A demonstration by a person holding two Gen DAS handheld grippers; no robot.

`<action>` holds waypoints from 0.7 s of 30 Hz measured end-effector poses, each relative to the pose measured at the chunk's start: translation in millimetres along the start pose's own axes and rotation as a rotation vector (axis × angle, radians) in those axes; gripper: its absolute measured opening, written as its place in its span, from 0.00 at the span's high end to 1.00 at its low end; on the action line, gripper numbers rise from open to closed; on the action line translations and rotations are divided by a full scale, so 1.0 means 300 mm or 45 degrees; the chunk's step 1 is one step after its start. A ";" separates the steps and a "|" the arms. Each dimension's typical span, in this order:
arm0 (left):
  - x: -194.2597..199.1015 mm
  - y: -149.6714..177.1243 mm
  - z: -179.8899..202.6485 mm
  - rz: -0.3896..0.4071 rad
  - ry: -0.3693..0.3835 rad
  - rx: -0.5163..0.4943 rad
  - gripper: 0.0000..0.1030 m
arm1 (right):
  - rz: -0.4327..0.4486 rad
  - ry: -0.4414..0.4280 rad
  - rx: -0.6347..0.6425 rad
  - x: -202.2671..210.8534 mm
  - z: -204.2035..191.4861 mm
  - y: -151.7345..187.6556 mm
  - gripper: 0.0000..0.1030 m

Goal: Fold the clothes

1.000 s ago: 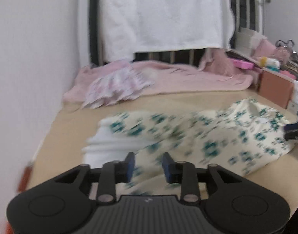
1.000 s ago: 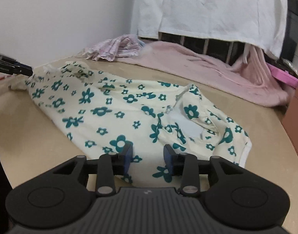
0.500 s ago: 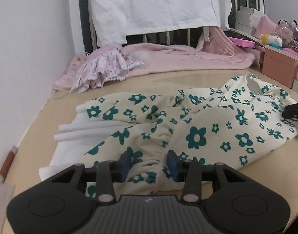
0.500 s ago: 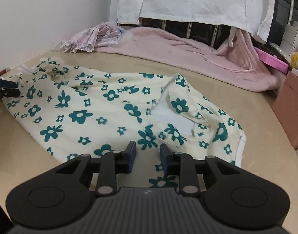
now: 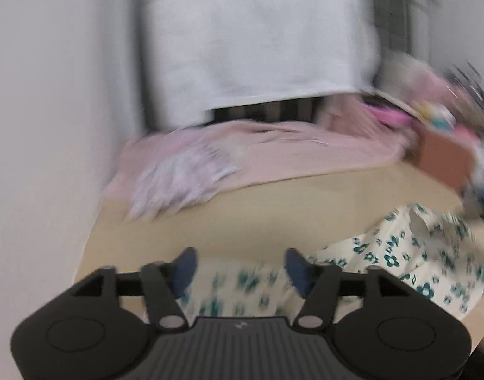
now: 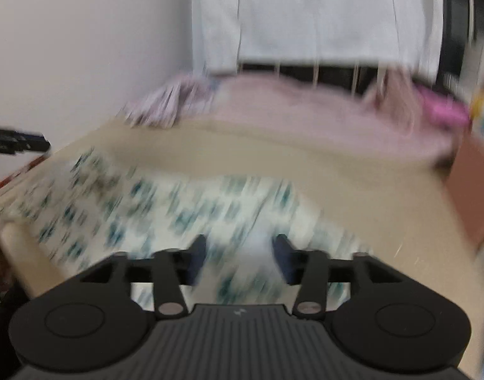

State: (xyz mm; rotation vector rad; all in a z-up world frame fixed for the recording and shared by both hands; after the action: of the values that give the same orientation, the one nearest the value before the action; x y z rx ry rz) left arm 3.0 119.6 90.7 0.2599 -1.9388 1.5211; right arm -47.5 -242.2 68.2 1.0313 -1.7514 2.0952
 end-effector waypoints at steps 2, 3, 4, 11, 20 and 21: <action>-0.113 -0.035 0.061 -0.060 0.165 -0.196 0.23 | -0.032 0.033 0.108 -0.093 0.015 -0.094 0.42; -0.174 -0.028 0.092 -0.073 0.215 -0.299 0.23 | -0.083 0.034 0.144 -0.166 0.020 -0.126 0.43; -0.234 -0.020 0.118 -0.094 0.249 -0.388 0.23 | -0.145 0.032 0.164 -0.247 0.031 -0.151 0.45; -0.407 0.036 0.005 -0.282 0.327 -0.231 0.74 | -0.328 -0.047 0.174 -0.454 0.051 -0.075 0.80; -0.441 -0.012 -0.087 -0.297 0.333 -0.105 0.50 | -0.279 -0.098 0.179 -0.392 0.052 -0.047 0.60; -0.439 -0.014 -0.080 -0.290 0.331 -0.135 0.44 | -0.252 -0.114 0.166 -0.386 0.061 -0.058 0.58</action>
State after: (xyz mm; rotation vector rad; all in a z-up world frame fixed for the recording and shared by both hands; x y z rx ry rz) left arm 115.1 109.9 18.1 0.2168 -1.7146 1.2355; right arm 53.7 -224.4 9.2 1.2955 -1.4960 2.0902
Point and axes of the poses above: each gripper's, at about its wrist camera, not at the fingertips, and x roughly against the way its jaws point, z to its right, y to its underside, the point moved 3 cm from there along -x, roughly the way its jaws point, and after that the axes turned 4 degrees about -z, right-handed, at the moved point
